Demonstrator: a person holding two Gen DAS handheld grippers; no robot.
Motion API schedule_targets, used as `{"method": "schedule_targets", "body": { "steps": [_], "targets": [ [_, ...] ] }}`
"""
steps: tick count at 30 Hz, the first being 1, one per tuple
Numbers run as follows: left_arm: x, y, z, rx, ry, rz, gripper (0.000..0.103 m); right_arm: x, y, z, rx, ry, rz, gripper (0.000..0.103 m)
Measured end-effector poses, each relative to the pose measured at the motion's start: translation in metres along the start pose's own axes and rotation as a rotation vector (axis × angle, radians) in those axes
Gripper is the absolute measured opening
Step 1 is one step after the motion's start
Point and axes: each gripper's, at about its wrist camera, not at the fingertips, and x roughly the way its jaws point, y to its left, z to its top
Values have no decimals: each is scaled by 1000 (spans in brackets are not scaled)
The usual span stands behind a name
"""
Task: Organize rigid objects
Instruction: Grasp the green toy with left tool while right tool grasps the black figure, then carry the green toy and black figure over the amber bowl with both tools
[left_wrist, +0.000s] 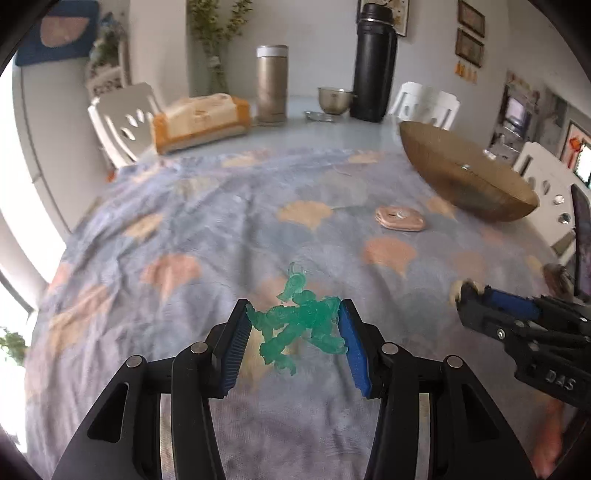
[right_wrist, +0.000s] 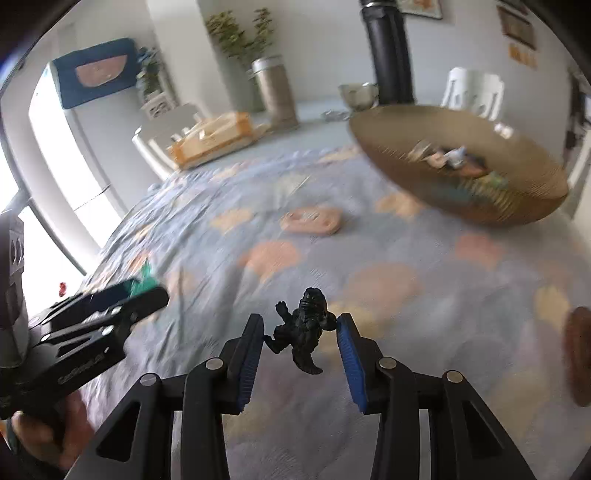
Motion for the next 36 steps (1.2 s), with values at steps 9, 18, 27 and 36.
{"method": "schedule_targets", "body": {
  "steps": [9, 18, 27, 36],
  "targets": [
    [-1, 6, 0, -17, -11, -12, 46, -2, -8, -6, 19, 31, 138, 68],
    [-4, 2, -2, -2, -22, -27, 46, 8, 14, -7, -71, 38, -40, 48],
    [-5, -3, -2, 10, -27, 16, 46, -14, 20, -8, -111, -87, -49, 36],
    [-35, -27, 31, 53, -110, 5, 46, -48, -2, 4, -8, -196, -17, 36]
  ]
}}
